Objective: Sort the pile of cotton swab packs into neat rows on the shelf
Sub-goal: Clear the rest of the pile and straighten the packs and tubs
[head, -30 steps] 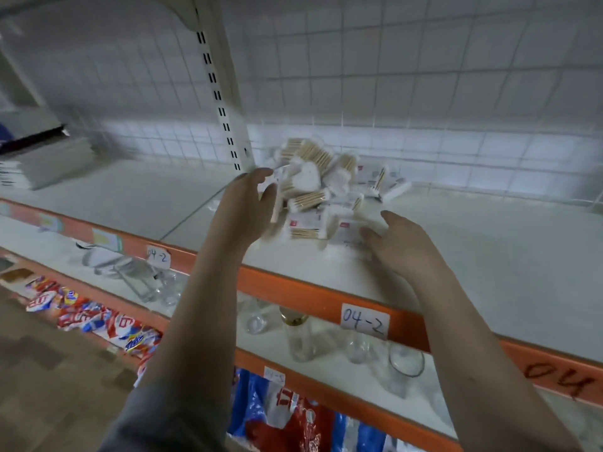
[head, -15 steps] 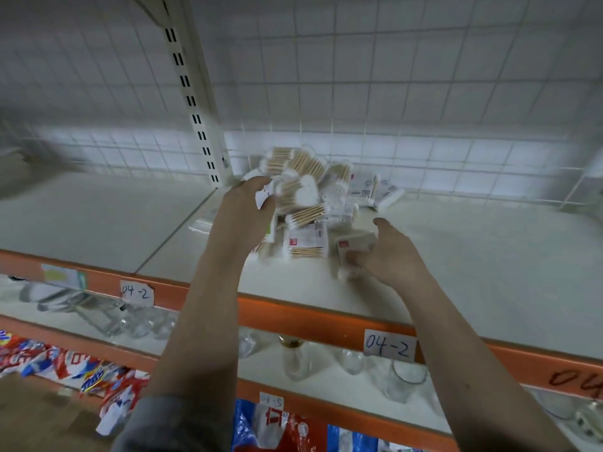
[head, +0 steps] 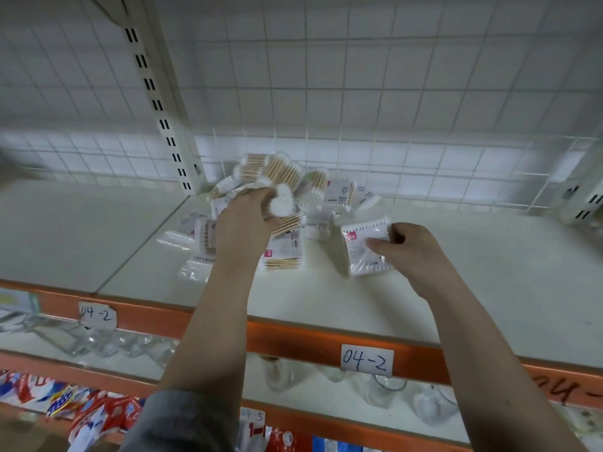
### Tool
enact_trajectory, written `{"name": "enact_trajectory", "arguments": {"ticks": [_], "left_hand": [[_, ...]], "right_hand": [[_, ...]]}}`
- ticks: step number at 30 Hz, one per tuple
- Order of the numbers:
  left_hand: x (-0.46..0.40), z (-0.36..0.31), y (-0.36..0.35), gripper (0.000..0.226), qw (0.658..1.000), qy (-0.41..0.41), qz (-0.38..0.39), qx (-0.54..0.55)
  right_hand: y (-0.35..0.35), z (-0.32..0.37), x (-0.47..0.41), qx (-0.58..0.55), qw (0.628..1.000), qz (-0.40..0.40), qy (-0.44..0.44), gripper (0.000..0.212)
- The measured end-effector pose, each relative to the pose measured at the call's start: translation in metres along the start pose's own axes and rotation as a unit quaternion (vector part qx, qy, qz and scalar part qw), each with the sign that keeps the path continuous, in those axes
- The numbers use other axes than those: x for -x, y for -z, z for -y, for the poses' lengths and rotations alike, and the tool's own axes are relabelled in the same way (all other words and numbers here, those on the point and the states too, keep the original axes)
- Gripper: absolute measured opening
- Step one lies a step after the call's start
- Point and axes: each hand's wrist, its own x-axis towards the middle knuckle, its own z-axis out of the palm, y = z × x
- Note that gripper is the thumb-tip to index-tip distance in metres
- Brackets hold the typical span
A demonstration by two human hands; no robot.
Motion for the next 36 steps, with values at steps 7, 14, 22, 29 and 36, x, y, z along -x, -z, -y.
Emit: {"name": "enact_trajectory", "arguments": {"ticks": [7,14,22,29,36], "left_hand": [[0.001,0.003,-0.002,0.041,0.998,-0.045,-0.053,0.007],[-0.001,-0.019,0.008,0.038,0.984,-0.109,-0.052,0.130],[0.014,-0.066,-0.011,0.035,0.965,-0.159,0.033,0.204],[0.052,-0.128,-0.048,0.026,0.948,-0.173,0.087,0.252],[0.116,-0.217,-0.083,0.034,0.939,-0.108,0.090,0.315]], "right_hand": [[0.003,0.000,0.005,-0.037,0.999,-0.036,0.012,0.034],[0.010,-0.009,0.026,-0.059,0.992,-0.114,-0.004,0.012],[0.040,-0.019,0.072,-0.147,0.970,-0.192,-0.020,0.007],[0.105,-0.050,0.113,-0.169,0.944,-0.283,-0.036,0.024],[0.204,-0.090,0.161,-0.177,0.932,-0.314,-0.033,0.041]]}}
